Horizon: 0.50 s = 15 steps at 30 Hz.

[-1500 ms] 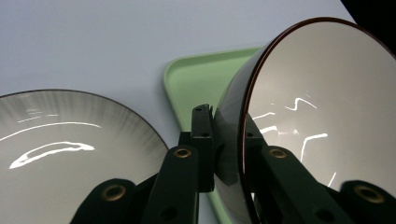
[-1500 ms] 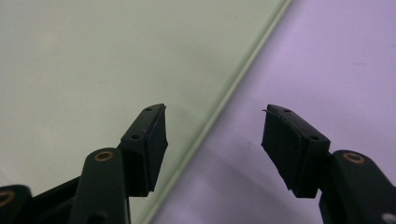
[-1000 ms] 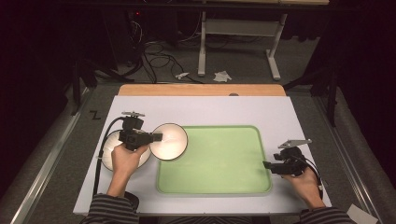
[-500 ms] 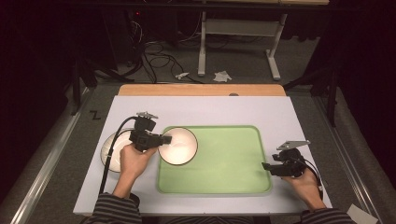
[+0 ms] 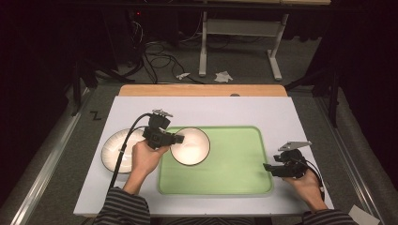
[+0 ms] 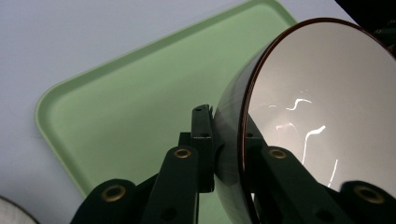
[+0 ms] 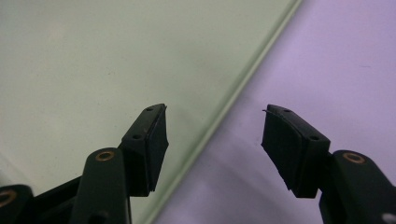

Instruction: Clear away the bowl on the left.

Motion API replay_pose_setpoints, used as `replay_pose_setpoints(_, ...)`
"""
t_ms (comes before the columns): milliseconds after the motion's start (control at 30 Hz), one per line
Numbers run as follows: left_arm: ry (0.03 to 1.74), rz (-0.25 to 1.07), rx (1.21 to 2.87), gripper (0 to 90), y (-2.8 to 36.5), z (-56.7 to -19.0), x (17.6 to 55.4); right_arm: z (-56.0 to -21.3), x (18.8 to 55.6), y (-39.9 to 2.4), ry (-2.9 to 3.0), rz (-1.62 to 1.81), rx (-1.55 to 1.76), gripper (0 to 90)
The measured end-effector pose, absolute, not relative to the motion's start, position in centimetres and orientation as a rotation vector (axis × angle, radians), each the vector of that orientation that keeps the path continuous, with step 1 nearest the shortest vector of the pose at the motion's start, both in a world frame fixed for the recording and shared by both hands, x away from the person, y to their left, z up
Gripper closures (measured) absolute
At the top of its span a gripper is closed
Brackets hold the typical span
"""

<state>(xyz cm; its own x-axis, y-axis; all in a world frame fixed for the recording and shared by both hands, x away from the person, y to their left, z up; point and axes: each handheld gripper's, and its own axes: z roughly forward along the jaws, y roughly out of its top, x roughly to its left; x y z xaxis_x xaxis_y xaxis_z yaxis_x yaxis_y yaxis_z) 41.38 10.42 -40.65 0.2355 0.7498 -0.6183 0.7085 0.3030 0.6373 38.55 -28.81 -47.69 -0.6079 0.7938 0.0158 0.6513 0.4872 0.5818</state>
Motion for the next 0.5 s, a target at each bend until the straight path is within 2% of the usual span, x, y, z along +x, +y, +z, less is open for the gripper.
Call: replay_pose_setpoints(500,1.503,0.006,1.426,82.3,8.5,-41.4,42.9,-47.8,38.5,-28.8,2.473,0.803,1.236,41.7)
